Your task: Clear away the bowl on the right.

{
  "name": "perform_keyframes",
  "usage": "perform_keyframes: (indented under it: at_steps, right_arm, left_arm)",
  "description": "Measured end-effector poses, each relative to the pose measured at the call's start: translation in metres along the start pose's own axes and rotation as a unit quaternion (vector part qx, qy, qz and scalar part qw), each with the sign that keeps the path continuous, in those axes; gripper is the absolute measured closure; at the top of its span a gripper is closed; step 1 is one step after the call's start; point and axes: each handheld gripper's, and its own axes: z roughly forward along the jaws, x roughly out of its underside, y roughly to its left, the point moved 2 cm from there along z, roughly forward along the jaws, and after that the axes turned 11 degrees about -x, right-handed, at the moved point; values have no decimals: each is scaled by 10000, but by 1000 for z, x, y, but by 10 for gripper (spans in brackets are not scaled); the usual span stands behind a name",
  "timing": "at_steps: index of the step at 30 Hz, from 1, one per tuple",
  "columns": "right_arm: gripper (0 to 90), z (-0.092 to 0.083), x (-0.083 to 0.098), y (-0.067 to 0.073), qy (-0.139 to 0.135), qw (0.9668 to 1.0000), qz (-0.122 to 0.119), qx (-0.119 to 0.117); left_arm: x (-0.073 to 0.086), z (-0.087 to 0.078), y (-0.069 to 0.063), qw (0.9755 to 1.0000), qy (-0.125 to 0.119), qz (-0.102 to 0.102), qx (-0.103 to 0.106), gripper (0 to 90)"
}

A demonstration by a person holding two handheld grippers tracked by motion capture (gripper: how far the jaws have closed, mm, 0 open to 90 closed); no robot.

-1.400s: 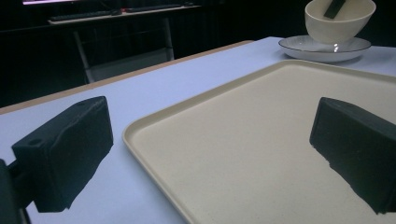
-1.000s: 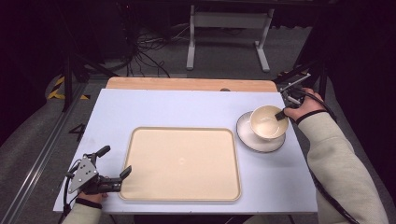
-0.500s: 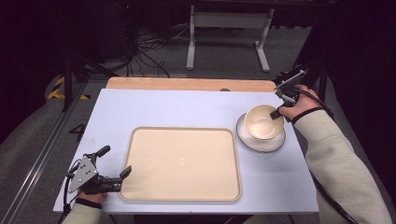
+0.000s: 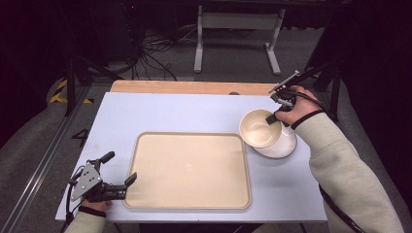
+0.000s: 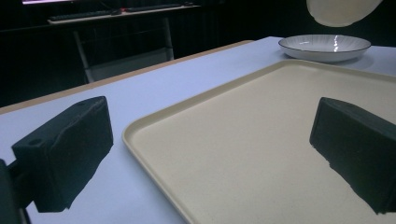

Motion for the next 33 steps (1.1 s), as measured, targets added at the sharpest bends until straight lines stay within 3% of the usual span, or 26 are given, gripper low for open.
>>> perform_keyframes:
  at_steps: [4,15,33]
  right_arm:
    - [821,2,-4,11,-2,9999,-49,-106]
    - [819,13,-19,55,68,9983,-482,-316]
    - [816,29,-39,120,255,9923,-1027,-642]
  left_arm:
    - [0,0,0,10000,3,-8,2,2]
    - [0,0,0,10000,3,-1,6,2]
    - [0,0,0,10000,4,34,23,2]
